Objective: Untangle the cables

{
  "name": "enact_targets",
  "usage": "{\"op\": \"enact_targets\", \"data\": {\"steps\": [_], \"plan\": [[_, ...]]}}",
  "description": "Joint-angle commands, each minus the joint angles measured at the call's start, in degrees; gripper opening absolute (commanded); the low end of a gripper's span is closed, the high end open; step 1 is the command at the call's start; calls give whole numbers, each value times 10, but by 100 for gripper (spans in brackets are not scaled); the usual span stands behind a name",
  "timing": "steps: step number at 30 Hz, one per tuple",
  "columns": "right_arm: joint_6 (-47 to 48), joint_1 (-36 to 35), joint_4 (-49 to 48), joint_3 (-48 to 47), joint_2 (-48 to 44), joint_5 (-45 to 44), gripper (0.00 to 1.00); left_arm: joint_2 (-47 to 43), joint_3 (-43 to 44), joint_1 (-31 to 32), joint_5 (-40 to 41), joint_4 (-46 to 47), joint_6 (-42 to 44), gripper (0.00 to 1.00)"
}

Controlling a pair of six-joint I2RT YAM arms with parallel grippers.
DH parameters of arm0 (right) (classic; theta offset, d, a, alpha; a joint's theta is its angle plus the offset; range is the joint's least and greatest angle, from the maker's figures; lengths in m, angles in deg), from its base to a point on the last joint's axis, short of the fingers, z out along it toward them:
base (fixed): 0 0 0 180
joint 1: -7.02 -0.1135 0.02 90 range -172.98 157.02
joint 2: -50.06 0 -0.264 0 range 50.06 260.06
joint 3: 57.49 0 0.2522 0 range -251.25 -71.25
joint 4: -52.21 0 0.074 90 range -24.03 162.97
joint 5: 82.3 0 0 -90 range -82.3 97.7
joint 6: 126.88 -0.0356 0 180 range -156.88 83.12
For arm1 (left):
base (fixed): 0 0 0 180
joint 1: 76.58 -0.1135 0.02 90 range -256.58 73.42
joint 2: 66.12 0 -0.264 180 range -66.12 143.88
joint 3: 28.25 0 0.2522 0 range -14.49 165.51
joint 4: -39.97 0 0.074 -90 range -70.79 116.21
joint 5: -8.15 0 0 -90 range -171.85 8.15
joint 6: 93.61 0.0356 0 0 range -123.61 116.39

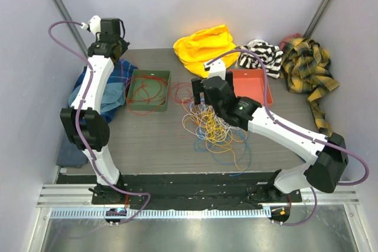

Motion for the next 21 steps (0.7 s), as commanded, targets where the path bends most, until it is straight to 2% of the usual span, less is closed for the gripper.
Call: {"op": "enact_targets", "data": {"steps": [1, 5, 8, 11, 18, 21], "plan": [[-11, -1, -17, 3, -33, -2, 100, -16, 34, -6, -1, -3, 1, 0], [-13, -1, -16, 12, -43, -7, 100, -23, 42, -6, -12, -12, 8, 0], [-16, -1, -15, 28, -53, -8, 100, -43, 5, 11, -31, -6, 4, 0], [-25, -1, -15, 44, -64, -7, 100, -77, -86, 45, -41, 30, -6, 0], [-30, -2, -8, 64, -83, -10, 100, -106, -167, 109, -92, 72, -50, 0], [-31, -2, -8, 69, -89, -12, 100, -101, -181, 121, -88, 79, -53, 0]]}}
